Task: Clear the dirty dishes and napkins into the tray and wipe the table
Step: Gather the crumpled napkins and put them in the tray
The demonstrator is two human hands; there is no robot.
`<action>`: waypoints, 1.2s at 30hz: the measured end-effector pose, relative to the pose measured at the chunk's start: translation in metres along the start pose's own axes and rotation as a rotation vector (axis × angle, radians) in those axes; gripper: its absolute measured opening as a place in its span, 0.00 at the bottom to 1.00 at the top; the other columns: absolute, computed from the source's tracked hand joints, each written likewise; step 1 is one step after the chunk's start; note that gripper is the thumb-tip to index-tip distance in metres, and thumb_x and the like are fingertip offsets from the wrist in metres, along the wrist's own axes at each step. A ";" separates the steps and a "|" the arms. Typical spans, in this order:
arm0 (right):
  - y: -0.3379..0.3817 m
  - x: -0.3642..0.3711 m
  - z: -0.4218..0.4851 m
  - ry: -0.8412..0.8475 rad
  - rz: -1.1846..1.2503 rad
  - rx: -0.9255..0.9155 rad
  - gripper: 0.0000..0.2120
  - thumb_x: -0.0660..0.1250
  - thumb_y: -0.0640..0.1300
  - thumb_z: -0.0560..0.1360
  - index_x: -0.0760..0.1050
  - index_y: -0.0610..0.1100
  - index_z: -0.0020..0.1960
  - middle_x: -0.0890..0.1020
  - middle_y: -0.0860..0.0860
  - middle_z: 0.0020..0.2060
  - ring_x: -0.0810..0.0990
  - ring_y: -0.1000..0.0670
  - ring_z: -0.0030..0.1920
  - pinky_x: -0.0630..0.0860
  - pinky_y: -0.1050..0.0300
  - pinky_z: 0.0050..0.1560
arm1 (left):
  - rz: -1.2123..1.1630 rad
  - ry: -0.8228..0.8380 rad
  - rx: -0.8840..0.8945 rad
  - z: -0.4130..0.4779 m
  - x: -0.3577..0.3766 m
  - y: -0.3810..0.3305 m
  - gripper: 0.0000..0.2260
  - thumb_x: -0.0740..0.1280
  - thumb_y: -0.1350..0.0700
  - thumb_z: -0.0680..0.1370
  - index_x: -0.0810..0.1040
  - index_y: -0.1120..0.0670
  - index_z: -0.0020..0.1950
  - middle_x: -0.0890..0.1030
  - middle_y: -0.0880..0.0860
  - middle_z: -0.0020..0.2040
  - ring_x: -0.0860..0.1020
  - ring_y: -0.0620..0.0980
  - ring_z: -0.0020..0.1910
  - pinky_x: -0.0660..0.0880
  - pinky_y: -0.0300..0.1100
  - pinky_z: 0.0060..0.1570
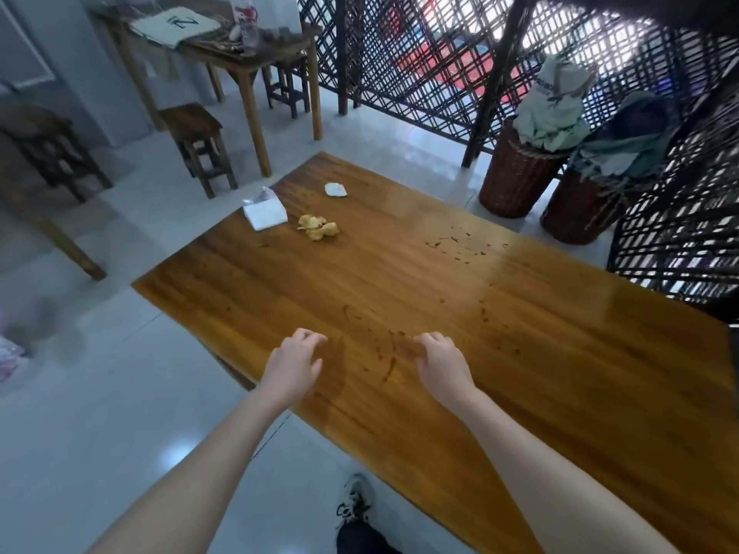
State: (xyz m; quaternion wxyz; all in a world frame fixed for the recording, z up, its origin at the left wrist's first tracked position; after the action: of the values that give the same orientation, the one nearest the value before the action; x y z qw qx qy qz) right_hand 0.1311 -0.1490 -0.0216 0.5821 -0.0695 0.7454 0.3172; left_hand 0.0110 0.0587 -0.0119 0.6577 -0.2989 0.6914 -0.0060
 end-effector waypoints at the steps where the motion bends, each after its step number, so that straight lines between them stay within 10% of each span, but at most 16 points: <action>1: 0.004 0.002 0.011 0.009 0.009 0.003 0.18 0.61 0.37 0.78 0.72 0.46 0.66 0.75 0.50 0.63 0.72 0.48 0.61 0.72 0.54 0.60 | 0.002 0.002 -0.008 0.010 -0.005 0.007 0.17 0.64 0.56 0.80 0.72 0.50 0.69 0.71 0.50 0.67 0.74 0.49 0.61 0.74 0.42 0.58; 36: 0.134 0.052 0.262 -0.022 0.097 0.370 0.21 0.64 0.38 0.77 0.69 0.47 0.69 0.73 0.49 0.63 0.72 0.47 0.63 0.74 0.52 0.59 | -0.035 0.188 0.206 0.325 -0.102 0.165 0.17 0.66 0.56 0.79 0.72 0.50 0.69 0.71 0.51 0.68 0.74 0.51 0.63 0.74 0.45 0.61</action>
State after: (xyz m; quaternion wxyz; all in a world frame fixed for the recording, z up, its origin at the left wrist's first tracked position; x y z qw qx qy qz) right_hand 0.2677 0.1156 -0.0479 0.5771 0.0784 0.7871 0.2031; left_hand 0.2362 0.3620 -0.0298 0.6169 -0.2398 0.7405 -0.1162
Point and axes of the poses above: each hand's wrist, its own z-axis towards the middle knuckle, its own x-axis out of the palm, y = z × x, the point moved 9 cm from there along z, towards the middle knuckle
